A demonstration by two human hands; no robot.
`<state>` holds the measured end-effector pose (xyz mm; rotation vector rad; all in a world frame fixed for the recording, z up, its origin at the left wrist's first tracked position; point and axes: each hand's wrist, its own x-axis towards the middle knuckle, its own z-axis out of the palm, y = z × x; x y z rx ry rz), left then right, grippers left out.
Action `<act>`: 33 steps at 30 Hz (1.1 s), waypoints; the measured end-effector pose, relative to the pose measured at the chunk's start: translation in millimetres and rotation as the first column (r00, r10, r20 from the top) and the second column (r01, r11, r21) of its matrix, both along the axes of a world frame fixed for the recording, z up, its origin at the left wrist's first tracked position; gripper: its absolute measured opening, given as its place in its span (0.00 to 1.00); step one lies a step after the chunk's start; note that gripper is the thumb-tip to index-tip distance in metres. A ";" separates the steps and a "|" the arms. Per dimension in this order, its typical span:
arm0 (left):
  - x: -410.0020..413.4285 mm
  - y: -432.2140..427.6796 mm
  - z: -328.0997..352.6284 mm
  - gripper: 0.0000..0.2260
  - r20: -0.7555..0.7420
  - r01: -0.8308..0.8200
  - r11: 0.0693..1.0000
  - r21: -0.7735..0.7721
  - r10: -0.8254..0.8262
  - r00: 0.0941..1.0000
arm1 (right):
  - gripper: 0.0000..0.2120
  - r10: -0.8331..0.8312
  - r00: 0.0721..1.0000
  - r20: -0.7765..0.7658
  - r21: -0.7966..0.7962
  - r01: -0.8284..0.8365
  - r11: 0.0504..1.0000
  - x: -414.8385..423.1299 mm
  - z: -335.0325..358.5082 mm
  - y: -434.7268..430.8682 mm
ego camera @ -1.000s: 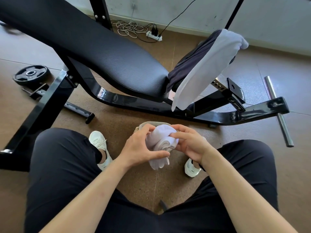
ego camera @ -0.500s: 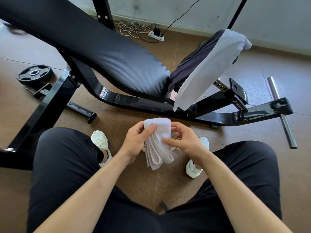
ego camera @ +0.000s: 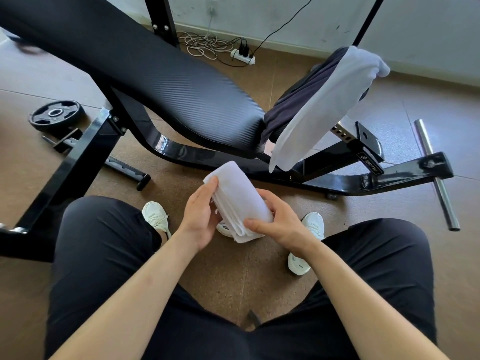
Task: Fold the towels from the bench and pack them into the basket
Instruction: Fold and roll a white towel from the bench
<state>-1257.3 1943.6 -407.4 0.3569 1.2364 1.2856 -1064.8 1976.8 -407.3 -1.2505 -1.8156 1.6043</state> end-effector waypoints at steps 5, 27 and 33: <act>-7.7 3.0 -6.2 0.14 -0.220 0.029 0.999 0.022 -0.023 0.975 | 0.26 -0.116 0.990 0.078 0.099 0.108 0.989 3.6 -3.4 3.5; 4.6 23.4 -69.0 0.21 -0.284 0.258 0.916 -0.307 -0.347 0.894 | 0.20 0.025 0.992 0.121 0.292 -0.060 0.954 -7.0 -64.2 -7.3; 9.7 55.8 -116.1 0.19 -0.187 0.395 0.840 -0.372 -0.484 0.855 | 0.39 0.044 0.931 0.362 0.021 -0.055 0.998 10.0 -104.5 39.0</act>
